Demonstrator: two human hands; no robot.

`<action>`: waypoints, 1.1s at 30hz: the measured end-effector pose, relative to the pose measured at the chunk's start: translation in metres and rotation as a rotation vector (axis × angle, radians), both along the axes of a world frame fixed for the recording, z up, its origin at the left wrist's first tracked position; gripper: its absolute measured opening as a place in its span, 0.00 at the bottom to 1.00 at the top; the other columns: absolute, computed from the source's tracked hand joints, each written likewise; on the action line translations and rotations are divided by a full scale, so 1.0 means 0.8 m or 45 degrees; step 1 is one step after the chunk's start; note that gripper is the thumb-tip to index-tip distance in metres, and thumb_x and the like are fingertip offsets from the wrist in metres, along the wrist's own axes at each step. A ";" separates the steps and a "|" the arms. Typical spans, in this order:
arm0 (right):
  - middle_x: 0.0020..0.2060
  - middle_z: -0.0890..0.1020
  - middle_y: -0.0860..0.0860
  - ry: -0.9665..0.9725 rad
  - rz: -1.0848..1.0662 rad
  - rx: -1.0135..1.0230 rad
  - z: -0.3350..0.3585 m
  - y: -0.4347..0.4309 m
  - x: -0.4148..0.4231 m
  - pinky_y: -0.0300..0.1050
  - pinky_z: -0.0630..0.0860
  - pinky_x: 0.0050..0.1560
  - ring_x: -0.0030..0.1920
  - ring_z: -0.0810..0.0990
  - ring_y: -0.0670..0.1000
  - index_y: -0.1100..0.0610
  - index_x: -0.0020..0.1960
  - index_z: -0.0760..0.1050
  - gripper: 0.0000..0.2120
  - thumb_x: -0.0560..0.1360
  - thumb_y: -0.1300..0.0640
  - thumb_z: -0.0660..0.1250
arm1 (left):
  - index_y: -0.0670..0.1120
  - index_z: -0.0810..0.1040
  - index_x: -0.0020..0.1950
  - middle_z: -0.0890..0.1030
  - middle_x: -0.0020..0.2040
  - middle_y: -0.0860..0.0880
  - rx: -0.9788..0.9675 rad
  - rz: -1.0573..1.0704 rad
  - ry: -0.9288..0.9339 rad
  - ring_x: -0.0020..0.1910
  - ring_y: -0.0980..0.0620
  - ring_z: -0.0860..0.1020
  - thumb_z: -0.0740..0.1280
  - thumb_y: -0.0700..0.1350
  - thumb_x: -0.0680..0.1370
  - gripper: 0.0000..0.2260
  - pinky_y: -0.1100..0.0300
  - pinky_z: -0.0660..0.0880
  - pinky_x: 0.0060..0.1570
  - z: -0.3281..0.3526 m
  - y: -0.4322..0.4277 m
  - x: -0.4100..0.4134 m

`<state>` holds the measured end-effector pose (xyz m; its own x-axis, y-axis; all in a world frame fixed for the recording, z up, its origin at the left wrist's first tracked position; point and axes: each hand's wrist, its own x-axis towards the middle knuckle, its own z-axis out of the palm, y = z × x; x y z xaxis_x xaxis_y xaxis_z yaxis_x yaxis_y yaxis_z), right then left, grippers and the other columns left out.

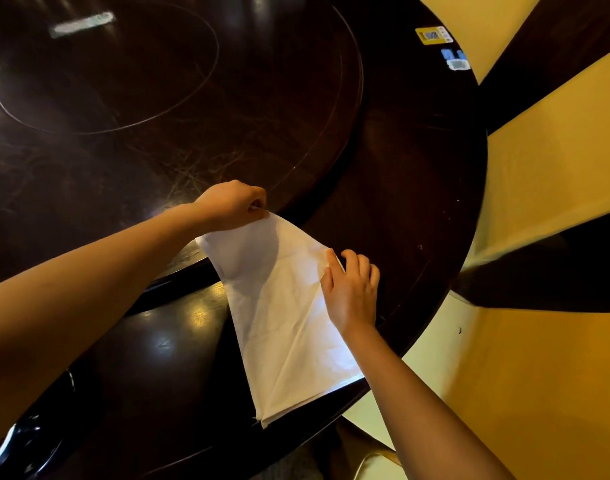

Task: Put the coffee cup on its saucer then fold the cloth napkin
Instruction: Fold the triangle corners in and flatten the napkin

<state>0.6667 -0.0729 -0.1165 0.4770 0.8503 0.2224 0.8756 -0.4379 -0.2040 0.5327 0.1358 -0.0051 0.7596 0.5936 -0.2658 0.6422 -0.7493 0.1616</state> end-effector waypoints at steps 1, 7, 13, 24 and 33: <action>0.54 0.79 0.55 -0.010 -0.003 -0.004 0.000 0.000 0.000 0.54 0.73 0.55 0.53 0.76 0.56 0.54 0.62 0.74 0.21 0.77 0.50 0.51 | 0.45 0.76 0.54 0.80 0.47 0.44 -0.004 0.006 -0.008 0.41 0.49 0.74 0.63 0.50 0.77 0.11 0.56 0.72 0.40 0.004 -0.003 0.002; 0.59 0.77 0.55 -0.032 -0.007 -0.036 -0.002 0.003 0.001 0.55 0.70 0.59 0.57 0.75 0.57 0.54 0.62 0.74 0.19 0.76 0.51 0.53 | 0.48 0.77 0.53 0.80 0.43 0.46 -0.038 -0.089 -0.042 0.41 0.46 0.77 0.64 0.50 0.76 0.09 0.56 0.73 0.40 0.051 -0.066 0.003; 0.58 0.78 0.57 -0.005 -0.018 -0.002 -0.004 0.003 0.003 0.55 0.72 0.58 0.57 0.76 0.58 0.55 0.61 0.76 0.15 0.76 0.53 0.60 | 0.47 0.71 0.61 0.79 0.53 0.45 -0.040 -0.262 0.261 0.49 0.42 0.79 0.57 0.43 0.78 0.13 0.55 0.72 0.43 -0.007 -0.187 -0.002; 0.49 0.82 0.55 0.595 -0.110 0.338 0.009 0.014 0.037 0.50 0.68 0.50 0.52 0.75 0.59 0.57 0.57 0.79 0.15 0.77 0.57 0.57 | 0.46 0.74 0.59 0.77 0.55 0.46 -0.291 0.419 -0.347 0.50 0.46 0.77 0.59 0.47 0.79 0.12 0.55 0.73 0.47 -0.062 -0.228 -0.028; 0.52 0.78 0.55 0.668 0.349 -0.226 0.036 0.062 0.079 0.52 0.72 0.57 0.55 0.71 0.55 0.56 0.52 0.80 0.08 0.75 0.60 0.65 | 0.46 0.75 0.61 0.77 0.56 0.45 0.004 0.634 -0.266 0.55 0.46 0.72 0.62 0.45 0.78 0.13 0.54 0.69 0.54 -0.094 -0.160 -0.056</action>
